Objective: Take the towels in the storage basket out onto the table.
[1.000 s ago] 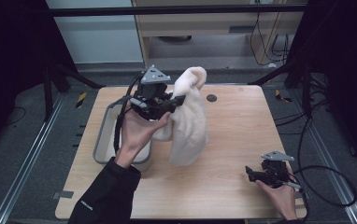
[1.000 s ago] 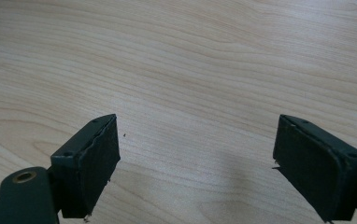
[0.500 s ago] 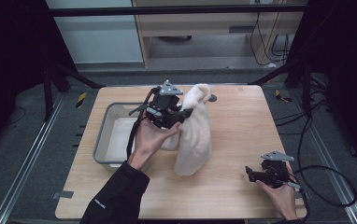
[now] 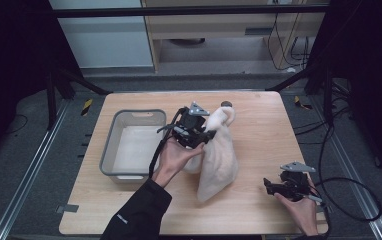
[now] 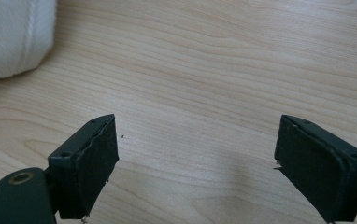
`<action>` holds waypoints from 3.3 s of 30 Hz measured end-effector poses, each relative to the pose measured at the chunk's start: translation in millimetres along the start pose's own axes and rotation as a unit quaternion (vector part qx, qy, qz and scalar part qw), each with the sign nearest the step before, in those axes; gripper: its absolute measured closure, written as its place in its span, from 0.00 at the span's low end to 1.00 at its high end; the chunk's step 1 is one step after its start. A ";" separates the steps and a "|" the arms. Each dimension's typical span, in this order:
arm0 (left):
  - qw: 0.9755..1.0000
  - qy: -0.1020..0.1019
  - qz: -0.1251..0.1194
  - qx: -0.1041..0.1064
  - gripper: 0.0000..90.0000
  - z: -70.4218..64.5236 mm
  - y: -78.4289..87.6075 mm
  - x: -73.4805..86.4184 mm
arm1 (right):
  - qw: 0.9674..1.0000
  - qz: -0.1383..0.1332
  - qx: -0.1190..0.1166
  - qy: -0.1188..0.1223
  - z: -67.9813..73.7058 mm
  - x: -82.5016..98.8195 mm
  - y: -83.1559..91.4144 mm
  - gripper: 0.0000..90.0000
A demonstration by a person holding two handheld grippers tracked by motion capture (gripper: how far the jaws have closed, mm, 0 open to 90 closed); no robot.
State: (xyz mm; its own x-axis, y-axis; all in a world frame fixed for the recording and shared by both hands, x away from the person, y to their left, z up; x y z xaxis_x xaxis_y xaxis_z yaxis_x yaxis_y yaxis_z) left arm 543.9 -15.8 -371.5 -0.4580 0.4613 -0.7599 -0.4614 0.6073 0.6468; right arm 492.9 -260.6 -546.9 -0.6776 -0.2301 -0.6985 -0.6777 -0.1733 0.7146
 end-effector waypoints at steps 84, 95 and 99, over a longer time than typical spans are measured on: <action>0.996 0.042 -0.065 -0.049 0.35 48.6 71.0 111.0 | 0.998 0.005 0.047 -0.030 -25.1 14.0 -1.7 0.31; 0.987 0.078 -0.095 -0.107 0.31 88.2 105.0 154.3 | 0.999 -0.001 0.040 -0.025 -23.0 14.1 -2.2 0.26; 0.980 0.100 -0.106 -0.133 0.32 105.3 116.2 172.8 | 0.999 -0.004 0.037 -0.021 -21.0 14.1 -1.9 0.25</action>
State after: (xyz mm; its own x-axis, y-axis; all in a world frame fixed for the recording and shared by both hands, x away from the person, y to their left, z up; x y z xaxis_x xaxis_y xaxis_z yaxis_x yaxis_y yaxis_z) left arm 491.1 202.6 -434.5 -0.4580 0.1914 -0.8681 -0.7319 0.4731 0.4904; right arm 490.6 -283.7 -557.3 -0.6829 -0.1883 -0.7058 -0.7009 -0.1033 0.7057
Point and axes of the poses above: each handheld gripper's, and its own axes: y roughly backward along the jaws, x roughly out of its underside, z roughly to its left, the point moved 9 cm from there along -y, roughly forward along the jaws, and after that the axes turned 1 degree about z, right-handed, at the moved point
